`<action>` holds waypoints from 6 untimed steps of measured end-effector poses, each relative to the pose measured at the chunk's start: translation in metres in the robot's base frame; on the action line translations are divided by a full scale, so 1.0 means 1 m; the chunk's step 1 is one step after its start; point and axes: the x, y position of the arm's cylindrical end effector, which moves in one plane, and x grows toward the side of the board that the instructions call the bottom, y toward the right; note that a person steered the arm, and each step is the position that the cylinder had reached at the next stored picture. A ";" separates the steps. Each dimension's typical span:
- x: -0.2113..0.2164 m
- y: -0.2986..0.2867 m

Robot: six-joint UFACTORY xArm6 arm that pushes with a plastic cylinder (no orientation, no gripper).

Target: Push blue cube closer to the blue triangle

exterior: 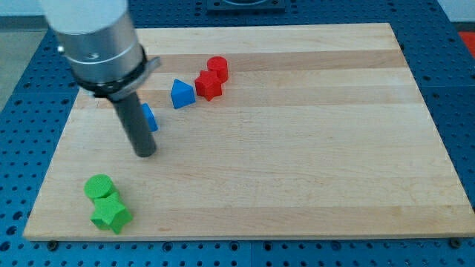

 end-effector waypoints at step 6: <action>-0.109 0.046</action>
